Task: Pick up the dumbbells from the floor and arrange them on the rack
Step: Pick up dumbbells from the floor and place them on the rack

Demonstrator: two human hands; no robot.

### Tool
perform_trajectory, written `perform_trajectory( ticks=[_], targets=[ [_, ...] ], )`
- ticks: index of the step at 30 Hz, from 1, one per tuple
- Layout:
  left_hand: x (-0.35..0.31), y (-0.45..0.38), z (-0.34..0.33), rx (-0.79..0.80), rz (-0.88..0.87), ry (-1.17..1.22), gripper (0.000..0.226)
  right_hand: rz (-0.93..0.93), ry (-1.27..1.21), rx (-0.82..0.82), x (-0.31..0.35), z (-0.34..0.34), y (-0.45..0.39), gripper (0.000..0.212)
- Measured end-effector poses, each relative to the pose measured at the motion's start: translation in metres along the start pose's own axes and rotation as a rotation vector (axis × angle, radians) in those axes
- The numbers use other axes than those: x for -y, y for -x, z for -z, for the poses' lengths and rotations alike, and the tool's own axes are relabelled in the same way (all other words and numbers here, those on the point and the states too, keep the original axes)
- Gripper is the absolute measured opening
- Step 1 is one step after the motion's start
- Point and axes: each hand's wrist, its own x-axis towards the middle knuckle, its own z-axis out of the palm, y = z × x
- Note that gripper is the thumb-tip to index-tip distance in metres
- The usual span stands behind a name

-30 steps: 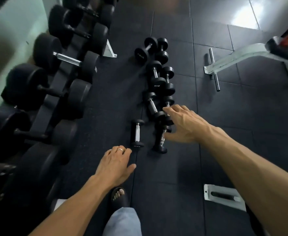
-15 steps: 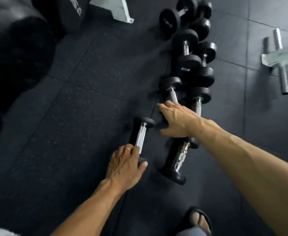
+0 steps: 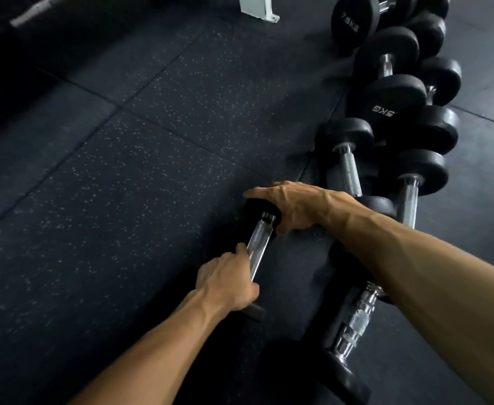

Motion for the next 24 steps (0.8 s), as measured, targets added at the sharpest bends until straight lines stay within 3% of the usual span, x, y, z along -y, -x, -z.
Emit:
perform_trajectory(
  ticks=[3, 6, 15, 24],
  targets=[
    [-0.001, -0.003, 0.000, 0.046, 0.011, 0.087, 0.061, 0.011, -0.098, -0.014, -0.006, 0.000, 0.000, 0.078],
    [0.000, -0.006, -0.002, 0.033, 0.007, 0.117, 0.061, 0.056, -0.107, -0.044, -0.005, -0.001, -0.002, 0.068],
    [-0.001, 0.015, 0.025, -0.013, -0.074, 0.024, 0.040, -0.010, -0.272, -0.101, -0.004, 0.006, 0.037, 0.066],
    [-0.013, 0.121, 0.153, -0.053, -0.147, -0.005, 0.039, -0.067, -0.289, -0.183, 0.060, 0.136, 0.138, 0.064]
  ],
)
